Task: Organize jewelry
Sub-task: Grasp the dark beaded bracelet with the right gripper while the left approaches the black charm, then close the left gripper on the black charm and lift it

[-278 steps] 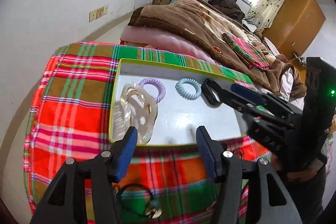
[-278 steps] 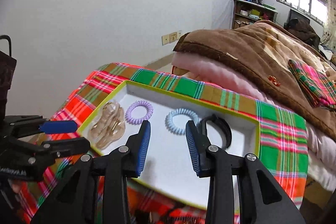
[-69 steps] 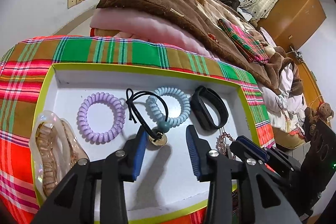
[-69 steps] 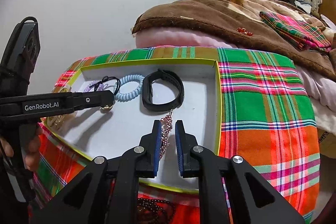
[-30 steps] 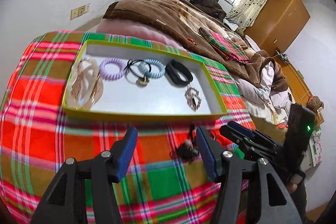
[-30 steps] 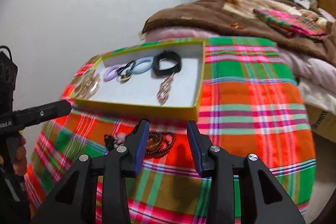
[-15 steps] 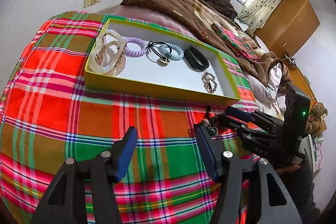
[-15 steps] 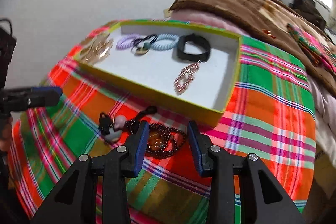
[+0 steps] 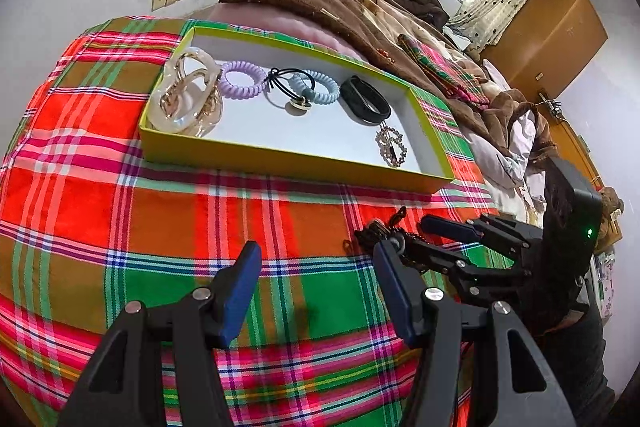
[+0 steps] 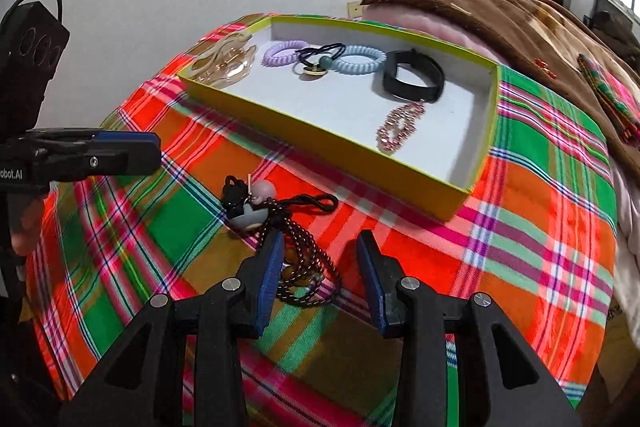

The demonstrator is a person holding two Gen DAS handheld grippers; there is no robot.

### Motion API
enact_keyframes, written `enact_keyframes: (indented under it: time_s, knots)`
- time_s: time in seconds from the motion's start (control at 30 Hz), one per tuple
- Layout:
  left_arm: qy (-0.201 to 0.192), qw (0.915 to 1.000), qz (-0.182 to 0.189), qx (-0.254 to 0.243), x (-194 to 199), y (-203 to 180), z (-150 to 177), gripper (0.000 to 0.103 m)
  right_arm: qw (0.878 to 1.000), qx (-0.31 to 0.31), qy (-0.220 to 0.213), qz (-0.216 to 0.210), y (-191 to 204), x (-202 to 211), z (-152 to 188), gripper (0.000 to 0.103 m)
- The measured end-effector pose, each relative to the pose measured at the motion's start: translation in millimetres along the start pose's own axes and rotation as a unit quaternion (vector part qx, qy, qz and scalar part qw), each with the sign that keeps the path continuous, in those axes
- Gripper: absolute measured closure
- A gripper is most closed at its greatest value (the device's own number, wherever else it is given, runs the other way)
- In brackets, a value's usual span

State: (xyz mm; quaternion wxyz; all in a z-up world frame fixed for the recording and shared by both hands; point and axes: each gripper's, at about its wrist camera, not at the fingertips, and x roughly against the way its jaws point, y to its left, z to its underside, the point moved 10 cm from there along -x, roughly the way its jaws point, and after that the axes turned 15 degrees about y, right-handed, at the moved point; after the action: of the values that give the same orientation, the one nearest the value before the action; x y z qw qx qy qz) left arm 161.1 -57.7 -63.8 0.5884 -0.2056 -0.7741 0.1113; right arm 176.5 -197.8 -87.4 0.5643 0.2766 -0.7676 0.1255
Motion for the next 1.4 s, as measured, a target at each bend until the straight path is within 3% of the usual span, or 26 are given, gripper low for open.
enact_keyframes:
  time_s: [0.27, 0.4, 0.57, 0.73, 1.17, 1.4]
  knots:
    - [0.007, 1.0, -0.006, 0.002, -4.1, -1.3, 2.0, 0.043, 0.999, 0.021, -0.003, 0.041, 7.0, -3.8, -1.6, 0.065]
    - [0.009, 0.9999, -0.011, 0.004, -5.2, -0.4, 0.7, 0.043, 0.999, 0.02, -0.009, 0.046, 6.3, -1.1, 3.4, 0.083]
    - [0.011, 0.9999, -0.013, 0.002, -5.9, -4.2, -0.2, 0.043, 0.999, 0.013, -0.016, 0.048, 2.6, 1.3, 7.5, 0.09]
    - [0.015, 0.9998, -0.015, -0.003, -10.6, -9.6, 0.2, 0.043, 0.997, -0.007, -0.021, 0.067, -4.7, 6.4, 13.7, 0.091]
    - [0.037, 0.9988, -0.004, -0.03, -33.5, -40.5, -4.7, 0.043, 0.99, -0.101, -0.079, 0.055, -34.9, 36.8, 37.5, 0.091]
    - [0.035, 0.996, -0.069, -0.044, -52.3, -46.0, -10.7, 0.043, 0.987, -0.12, -0.097, 0.048, -37.5, 45.8, 47.7, 0.091]
